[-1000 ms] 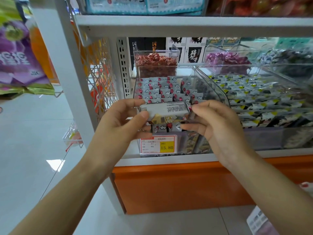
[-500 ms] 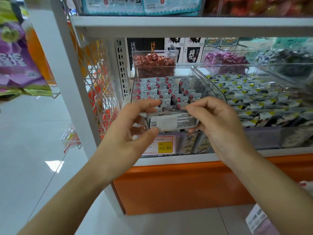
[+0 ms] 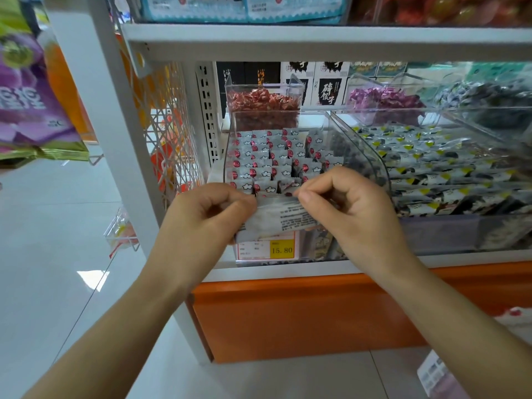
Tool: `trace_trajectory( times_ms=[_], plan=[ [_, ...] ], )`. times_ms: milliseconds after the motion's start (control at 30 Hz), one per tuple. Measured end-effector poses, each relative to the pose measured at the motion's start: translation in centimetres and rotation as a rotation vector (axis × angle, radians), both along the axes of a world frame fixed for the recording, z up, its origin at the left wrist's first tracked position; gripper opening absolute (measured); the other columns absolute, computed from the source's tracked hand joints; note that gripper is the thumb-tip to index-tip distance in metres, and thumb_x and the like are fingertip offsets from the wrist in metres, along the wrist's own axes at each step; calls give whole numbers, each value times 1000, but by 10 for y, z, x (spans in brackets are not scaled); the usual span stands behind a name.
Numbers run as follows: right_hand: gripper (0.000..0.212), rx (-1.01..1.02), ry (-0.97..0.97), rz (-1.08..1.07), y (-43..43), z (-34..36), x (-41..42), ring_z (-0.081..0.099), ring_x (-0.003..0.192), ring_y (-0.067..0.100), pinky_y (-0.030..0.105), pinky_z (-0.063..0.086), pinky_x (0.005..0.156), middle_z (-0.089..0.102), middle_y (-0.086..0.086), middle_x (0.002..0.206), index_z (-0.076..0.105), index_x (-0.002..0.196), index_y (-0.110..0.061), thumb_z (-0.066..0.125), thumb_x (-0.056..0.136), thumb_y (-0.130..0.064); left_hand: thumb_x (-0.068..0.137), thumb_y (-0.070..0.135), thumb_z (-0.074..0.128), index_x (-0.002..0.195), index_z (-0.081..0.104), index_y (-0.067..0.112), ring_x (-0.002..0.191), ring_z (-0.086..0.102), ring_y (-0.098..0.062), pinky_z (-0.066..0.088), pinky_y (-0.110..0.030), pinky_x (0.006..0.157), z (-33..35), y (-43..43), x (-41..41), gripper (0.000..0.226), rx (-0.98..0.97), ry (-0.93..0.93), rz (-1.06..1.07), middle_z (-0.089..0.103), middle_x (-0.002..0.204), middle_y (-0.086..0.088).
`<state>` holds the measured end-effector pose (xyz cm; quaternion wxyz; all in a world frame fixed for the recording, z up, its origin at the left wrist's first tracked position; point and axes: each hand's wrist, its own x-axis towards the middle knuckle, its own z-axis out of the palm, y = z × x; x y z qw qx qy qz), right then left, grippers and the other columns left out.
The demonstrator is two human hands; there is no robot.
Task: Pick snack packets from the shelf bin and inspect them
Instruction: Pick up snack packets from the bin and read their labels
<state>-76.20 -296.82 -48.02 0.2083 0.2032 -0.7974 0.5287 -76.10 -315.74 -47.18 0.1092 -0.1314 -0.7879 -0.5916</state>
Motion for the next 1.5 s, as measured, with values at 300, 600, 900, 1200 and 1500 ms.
trace_trajectory(
  times_ms=[300, 600, 900, 1200, 1500],
  plan=[
    [15, -64, -76, -78, 1, 1, -2, 54, 61, 6, 14, 44, 59, 59, -4, 66, 62, 73, -9, 61, 88, -14, 87, 31, 55, 77, 68, 29, 70, 58, -6, 45, -13, 57, -1, 4, 2, 17, -146, 132, 18, 63, 75, 7],
    [23, -322, -223, 128, 8, 0, -8, 69, 86, 11, 24, 57, 70, 72, -5, 91, 68, 99, -23, 68, 77, -32, 80, 42, 53, 116, 60, 25, 76, 62, 1, 49, -12, 58, -3, 7, 0, 40, -125, 125, 60, 66, 92, 13],
    [9, -421, -144, -102, 12, 2, -23, 67, 71, 14, 30, 57, 67, 69, 2, 83, 67, 88, -17, 58, 91, -15, 88, 41, 52, 123, 59, 18, 122, 42, -22, 35, -35, 97, -4, -9, -21, 43, -709, 408, 282, 52, 131, -3],
    [16, -429, -84, -168, 6, 4, -36, 70, 73, 14, 31, 59, 70, 68, 5, 81, 66, 82, -13, 55, 93, -13, 90, 30, 49, 100, 70, 13, 143, 11, -36, 17, -57, 109, -16, -5, -34, 29, -1070, 393, 243, 25, 153, -12],
    [17, 39, 4, -169, -20, 11, -50, 66, 85, 14, 29, 55, 77, 68, 2, 95, 67, 101, -9, 61, 89, -19, 78, 13, 73, 75, 69, 11, 137, 23, -39, 24, -54, 106, -16, -8, -25, 5, -802, 391, 212, 45, 140, -14]
  ],
)
